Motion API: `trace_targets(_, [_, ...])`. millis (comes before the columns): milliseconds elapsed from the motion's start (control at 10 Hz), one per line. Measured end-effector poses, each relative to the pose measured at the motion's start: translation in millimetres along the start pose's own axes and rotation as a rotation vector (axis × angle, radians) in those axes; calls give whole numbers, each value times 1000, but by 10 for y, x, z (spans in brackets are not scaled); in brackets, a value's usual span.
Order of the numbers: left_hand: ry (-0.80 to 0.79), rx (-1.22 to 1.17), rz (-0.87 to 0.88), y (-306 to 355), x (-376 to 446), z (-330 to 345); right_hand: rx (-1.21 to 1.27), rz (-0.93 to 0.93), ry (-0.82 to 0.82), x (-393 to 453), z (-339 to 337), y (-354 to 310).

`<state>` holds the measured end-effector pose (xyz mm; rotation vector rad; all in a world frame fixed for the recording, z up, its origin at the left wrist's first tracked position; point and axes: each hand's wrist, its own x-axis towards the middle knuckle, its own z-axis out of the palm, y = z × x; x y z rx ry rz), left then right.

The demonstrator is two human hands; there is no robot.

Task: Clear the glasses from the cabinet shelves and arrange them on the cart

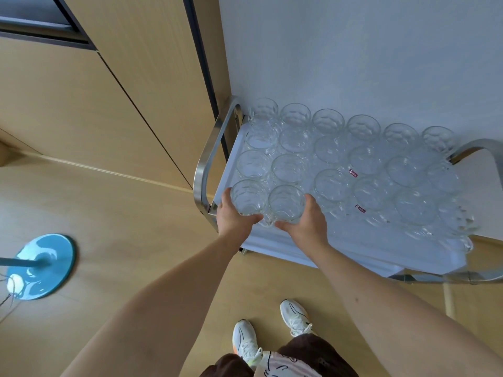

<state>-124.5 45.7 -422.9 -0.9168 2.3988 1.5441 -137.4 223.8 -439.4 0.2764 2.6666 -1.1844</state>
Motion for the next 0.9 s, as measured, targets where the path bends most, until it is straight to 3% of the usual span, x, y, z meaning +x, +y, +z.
trace_targets(600, [-68,279,40,107,-7,-111,-200,-5,-35,-113,-96,-186])
trace_targets(900, [-40,348,272,389,-87,-259,-202,-47,56,-273,-238,-388])
